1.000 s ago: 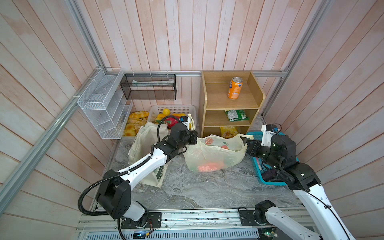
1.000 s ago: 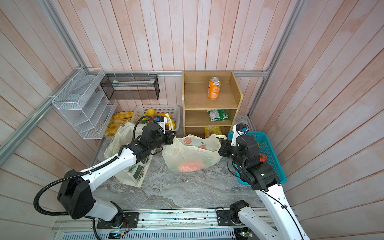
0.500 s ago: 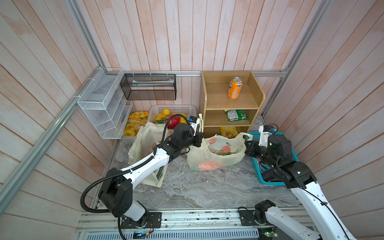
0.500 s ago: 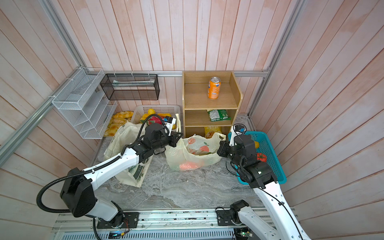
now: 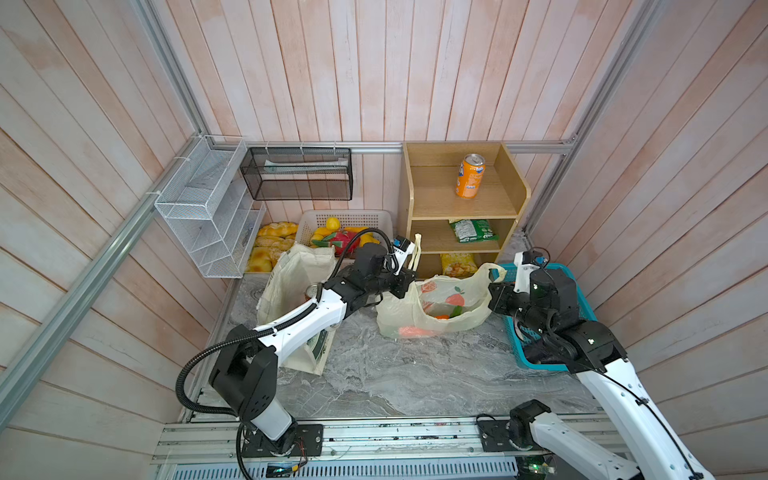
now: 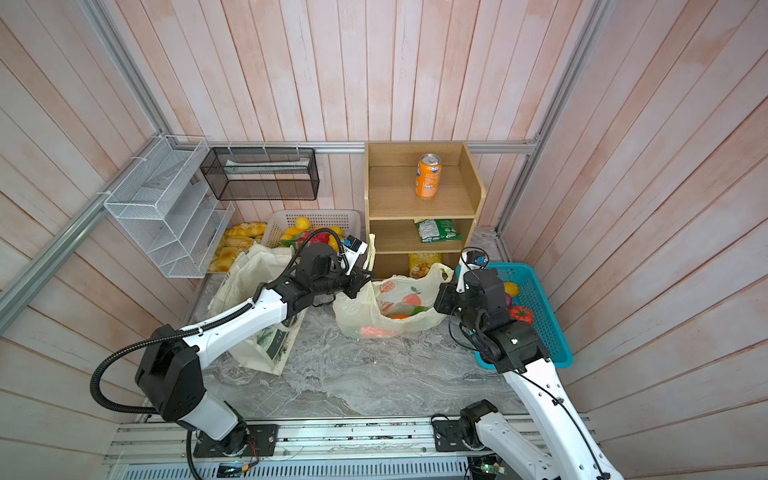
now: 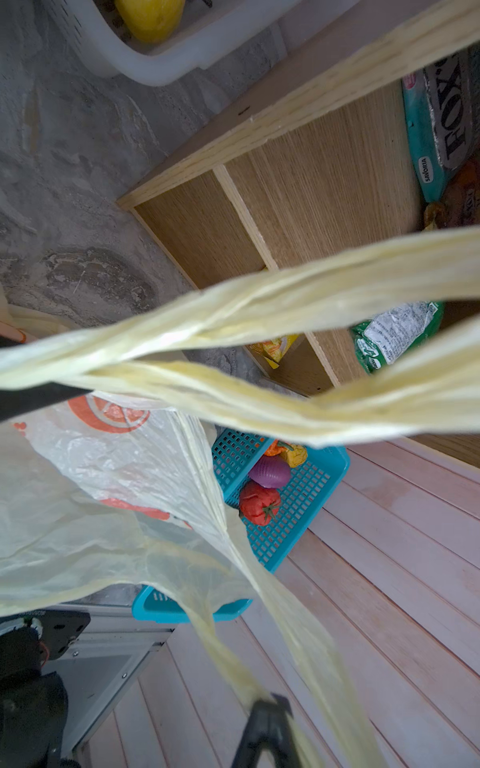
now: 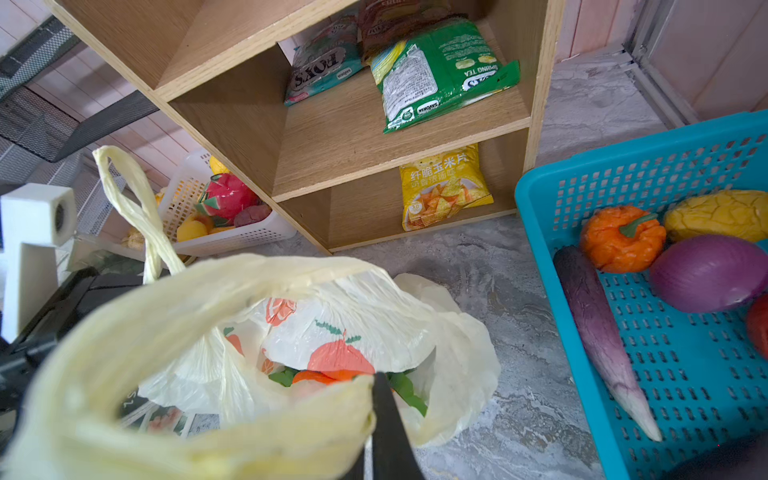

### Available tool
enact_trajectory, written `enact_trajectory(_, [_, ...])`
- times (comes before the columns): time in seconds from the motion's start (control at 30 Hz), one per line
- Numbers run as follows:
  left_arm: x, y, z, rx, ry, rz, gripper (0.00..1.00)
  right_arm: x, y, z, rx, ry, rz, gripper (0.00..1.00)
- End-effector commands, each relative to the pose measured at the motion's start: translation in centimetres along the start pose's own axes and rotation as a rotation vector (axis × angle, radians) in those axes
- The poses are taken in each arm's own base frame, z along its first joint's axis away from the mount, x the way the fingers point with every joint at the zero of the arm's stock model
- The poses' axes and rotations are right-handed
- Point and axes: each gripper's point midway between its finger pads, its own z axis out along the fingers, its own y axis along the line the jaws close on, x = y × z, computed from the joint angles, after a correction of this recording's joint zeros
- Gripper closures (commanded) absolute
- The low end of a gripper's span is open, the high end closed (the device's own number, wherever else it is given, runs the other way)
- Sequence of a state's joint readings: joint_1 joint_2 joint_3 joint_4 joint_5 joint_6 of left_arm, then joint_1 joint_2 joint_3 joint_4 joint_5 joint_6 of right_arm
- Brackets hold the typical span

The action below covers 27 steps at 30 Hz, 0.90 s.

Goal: Place the mixed food into the grocery bags and tie them

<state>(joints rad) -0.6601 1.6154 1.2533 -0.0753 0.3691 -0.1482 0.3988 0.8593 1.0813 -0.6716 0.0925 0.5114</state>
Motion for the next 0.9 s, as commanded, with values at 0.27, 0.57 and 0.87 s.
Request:
enact_trajectory(0.27, [-0.8,-0.8,-0.2,0.046,-0.018,0.031,1.0,-3.1,-0.5,-0.9,0.051,-0.065,-0.051,0.84])
enact_trajectory(0.57, [-0.9,-1.0,-0.7,0.052,-0.029,0.041,1.0,-5.5,1.1,-3.0,-0.002,-0.12,-0.084,1.0])
enact_trajectory(0.87, [-2.3,1.7,-2.0,-0.202,-0.056,-0.077,1.0,-5.6,3.6,-3.7,-0.124,-0.092,-0.159,1.0])
